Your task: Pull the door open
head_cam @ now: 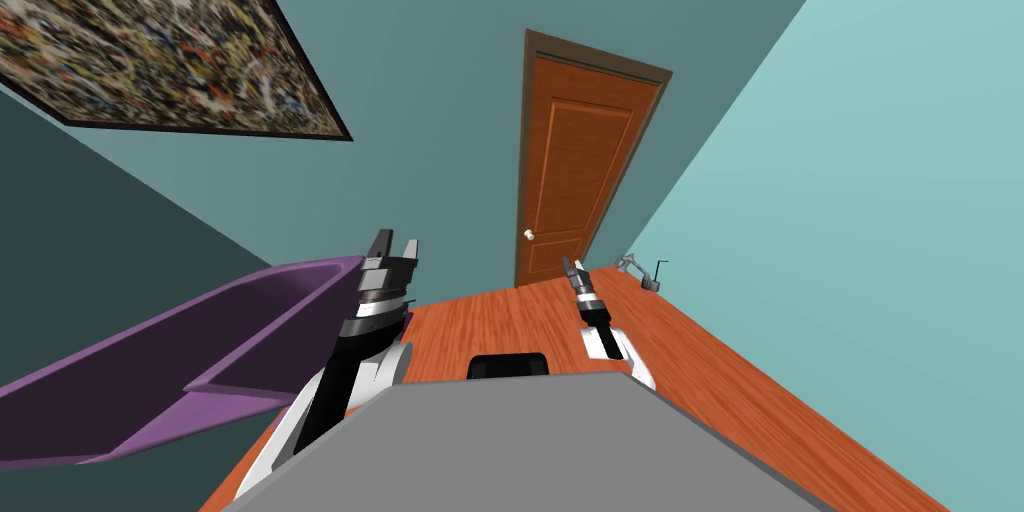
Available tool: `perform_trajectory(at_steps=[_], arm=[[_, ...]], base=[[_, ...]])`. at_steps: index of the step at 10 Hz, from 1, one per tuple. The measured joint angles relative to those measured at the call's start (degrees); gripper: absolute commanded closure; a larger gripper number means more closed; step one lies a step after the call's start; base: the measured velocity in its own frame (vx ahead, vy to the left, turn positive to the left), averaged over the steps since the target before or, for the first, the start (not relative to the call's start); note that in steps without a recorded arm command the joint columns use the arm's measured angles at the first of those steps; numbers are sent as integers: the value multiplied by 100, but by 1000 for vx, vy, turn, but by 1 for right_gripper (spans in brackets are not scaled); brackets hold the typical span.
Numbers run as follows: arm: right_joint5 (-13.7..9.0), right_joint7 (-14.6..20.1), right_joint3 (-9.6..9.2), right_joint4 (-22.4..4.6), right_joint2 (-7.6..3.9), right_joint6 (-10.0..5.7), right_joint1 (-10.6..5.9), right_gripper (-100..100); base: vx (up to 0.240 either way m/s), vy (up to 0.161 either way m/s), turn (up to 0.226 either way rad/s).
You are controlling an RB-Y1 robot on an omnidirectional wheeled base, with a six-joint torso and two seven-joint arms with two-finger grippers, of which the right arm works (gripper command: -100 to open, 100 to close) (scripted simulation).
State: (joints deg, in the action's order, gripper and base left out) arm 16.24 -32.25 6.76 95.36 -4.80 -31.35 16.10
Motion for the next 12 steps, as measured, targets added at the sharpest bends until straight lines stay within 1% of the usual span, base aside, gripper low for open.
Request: perform_trajectory(at_steps=[1,4,5,7,9,11,12], arm=[[58,-104,11,-93,-6,1,-46,-100],[173,-347,62,-440,-8,-107,-168,-100],[223,-444,76,-560,-1,-152,-187,-100],[322,-681,139,-952,8,-311,-325,-100],[441,-907,164,-1198,35,-372,-402,-100],[547,-1107,201,-1446,33,-443,-483,-100],[574,-1168,207,-1507,44,-462,-502,-100]], base=[[83,-4,10],[65,7,5],[91,2,5],[110,-3,8],[100,-6,7],[75,2,4],[58,6,3]])
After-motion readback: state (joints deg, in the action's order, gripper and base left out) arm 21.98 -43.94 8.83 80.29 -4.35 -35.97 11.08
